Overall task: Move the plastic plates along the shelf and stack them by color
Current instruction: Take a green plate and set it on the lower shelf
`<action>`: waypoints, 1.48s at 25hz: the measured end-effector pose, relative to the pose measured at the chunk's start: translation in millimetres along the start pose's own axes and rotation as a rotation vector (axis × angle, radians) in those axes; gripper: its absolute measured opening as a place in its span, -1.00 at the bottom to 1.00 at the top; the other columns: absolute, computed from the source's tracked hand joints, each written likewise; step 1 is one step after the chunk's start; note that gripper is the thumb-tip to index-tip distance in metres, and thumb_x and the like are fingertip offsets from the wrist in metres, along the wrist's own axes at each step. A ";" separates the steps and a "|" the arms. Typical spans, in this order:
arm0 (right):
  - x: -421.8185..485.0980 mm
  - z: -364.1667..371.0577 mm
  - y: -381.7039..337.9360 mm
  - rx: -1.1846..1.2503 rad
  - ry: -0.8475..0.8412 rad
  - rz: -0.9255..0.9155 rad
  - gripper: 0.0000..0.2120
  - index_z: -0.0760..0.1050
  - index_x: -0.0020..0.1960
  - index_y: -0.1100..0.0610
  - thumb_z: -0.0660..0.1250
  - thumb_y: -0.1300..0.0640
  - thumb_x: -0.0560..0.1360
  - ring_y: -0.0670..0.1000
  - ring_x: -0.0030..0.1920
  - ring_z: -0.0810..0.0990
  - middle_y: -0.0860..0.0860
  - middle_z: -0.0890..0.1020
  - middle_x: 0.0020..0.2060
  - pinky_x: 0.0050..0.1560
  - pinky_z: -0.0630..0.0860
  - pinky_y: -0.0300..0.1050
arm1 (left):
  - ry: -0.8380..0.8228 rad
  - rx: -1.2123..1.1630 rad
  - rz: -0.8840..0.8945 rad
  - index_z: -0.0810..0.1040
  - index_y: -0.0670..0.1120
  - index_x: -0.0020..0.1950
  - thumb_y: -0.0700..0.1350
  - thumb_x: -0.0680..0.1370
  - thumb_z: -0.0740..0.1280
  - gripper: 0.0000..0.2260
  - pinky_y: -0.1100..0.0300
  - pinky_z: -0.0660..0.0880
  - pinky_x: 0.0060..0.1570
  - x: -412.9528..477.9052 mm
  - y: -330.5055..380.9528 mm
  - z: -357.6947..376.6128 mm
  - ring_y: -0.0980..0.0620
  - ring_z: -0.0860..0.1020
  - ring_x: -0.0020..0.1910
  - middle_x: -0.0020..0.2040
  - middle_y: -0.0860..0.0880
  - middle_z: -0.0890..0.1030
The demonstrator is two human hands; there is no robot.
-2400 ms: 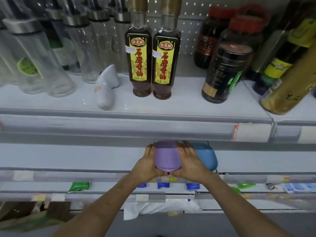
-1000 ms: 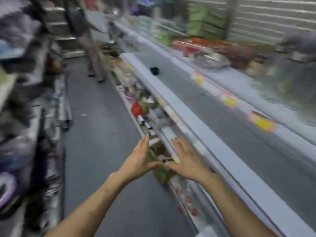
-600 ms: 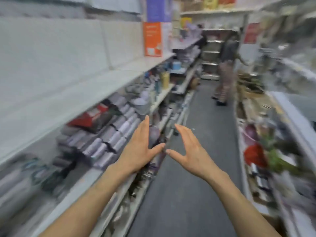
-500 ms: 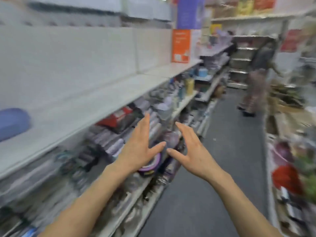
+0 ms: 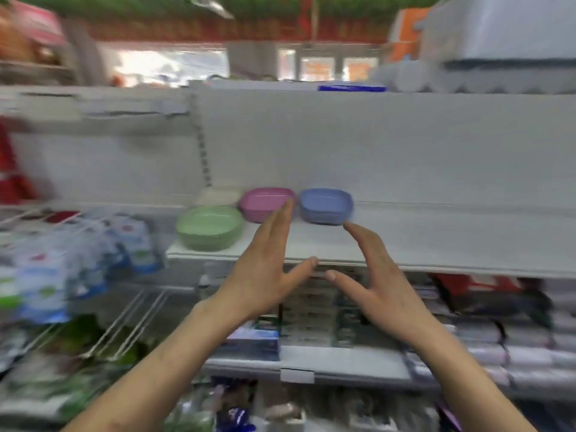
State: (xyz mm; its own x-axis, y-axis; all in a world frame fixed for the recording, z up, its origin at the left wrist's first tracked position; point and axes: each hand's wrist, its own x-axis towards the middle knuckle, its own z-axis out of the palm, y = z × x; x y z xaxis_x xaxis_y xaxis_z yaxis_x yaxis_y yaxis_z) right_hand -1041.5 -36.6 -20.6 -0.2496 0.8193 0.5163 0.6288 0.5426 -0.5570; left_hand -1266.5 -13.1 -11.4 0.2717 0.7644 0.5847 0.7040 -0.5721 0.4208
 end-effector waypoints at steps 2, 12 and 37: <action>16.9 31.6 -9.6 0.033 -0.072 -0.044 -0.21 0.07 0.64 -0.14 0.33 -0.30 0.54 -0.28 0.53 0.19 -0.25 0.18 0.57 0.46 0.23 -0.21 | 0.014 0.059 -0.116 -0.13 0.01 0.69 0.21 0.60 0.33 -0.15 0.14 0.04 0.59 -25.5 -26.9 -28.0 0.14 -0.05 0.64 0.68 0.08 -0.04; 98.3 151.0 -64.7 0.063 -0.200 -0.025 -0.15 0.04 0.65 -0.09 0.41 -0.25 0.52 -0.10 0.53 0.26 -0.12 0.23 0.58 0.52 0.28 -0.05 | -0.053 0.086 -0.382 -0.21 0.07 0.68 0.33 0.54 0.33 -0.06 0.11 -0.04 0.58 -61.9 -156.8 -119.7 0.13 -0.12 0.64 0.68 0.08 -0.12; 110.0 148.6 -93.0 0.174 -0.044 0.370 -0.24 0.43 0.43 -0.20 0.66 0.13 0.34 -0.18 0.24 0.62 -0.22 0.65 0.23 0.30 0.56 -0.04 | -0.380 -0.227 0.075 0.26 0.16 0.53 0.28 0.32 0.59 -0.13 0.22 0.34 0.36 37.9 -207.1 -102.9 0.29 0.32 0.37 0.41 0.25 0.36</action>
State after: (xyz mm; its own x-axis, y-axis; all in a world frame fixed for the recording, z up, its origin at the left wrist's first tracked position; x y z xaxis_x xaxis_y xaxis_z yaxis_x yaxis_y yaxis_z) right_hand -1236.9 30.6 -8.6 -0.0637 0.9702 0.2336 0.5489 0.2296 -0.8038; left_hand -1469.5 103.8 -5.0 0.5682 0.7487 0.3413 0.5224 -0.6487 0.5535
